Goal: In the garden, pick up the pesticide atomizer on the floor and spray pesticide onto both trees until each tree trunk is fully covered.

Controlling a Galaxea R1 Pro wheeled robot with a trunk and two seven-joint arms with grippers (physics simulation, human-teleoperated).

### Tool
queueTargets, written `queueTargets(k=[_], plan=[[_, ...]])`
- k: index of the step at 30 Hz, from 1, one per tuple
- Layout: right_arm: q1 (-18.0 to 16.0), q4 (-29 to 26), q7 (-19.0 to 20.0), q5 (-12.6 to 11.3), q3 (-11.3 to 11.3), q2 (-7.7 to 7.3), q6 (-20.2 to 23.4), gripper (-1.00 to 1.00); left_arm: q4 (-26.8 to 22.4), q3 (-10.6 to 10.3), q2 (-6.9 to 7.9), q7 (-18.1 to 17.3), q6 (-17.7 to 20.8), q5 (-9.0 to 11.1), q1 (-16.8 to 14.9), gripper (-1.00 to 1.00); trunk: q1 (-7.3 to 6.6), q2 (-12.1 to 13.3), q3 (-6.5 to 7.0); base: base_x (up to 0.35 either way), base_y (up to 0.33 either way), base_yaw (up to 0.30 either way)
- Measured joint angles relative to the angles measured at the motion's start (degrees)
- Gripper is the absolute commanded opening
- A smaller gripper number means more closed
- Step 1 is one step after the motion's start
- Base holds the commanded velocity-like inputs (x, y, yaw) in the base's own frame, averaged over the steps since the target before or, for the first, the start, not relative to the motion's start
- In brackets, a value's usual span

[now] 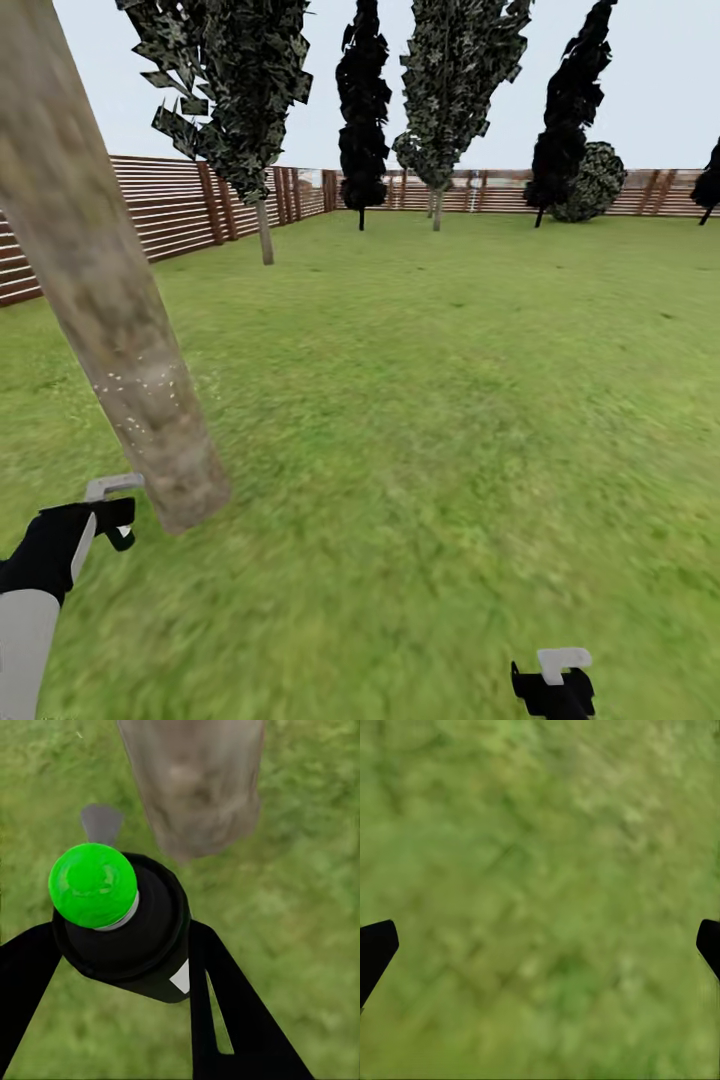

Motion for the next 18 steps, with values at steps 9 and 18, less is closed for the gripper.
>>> queueTargets(k=[9, 18], plan=[[0.01, 0.00, 0.03, 0.00, -0.01, 0.06, 0.02, 1.00, 0.78, -0.27, -0.28, 0.11, -1.25, 0.13, 0.03, -1.00, 0.00, 0.00, 0.00, 0.282, -0.198, 0.146], [0.01, -0.01, 0.03, 0.00, -0.02, -0.12, 0.02, 1.00, 0.65, -0.30, -1.00, 0.11, -1.26, -0.15, 0.03, -1.00, 0.00, 0.00, 0.00, 0.239, -0.201, 0.001]])
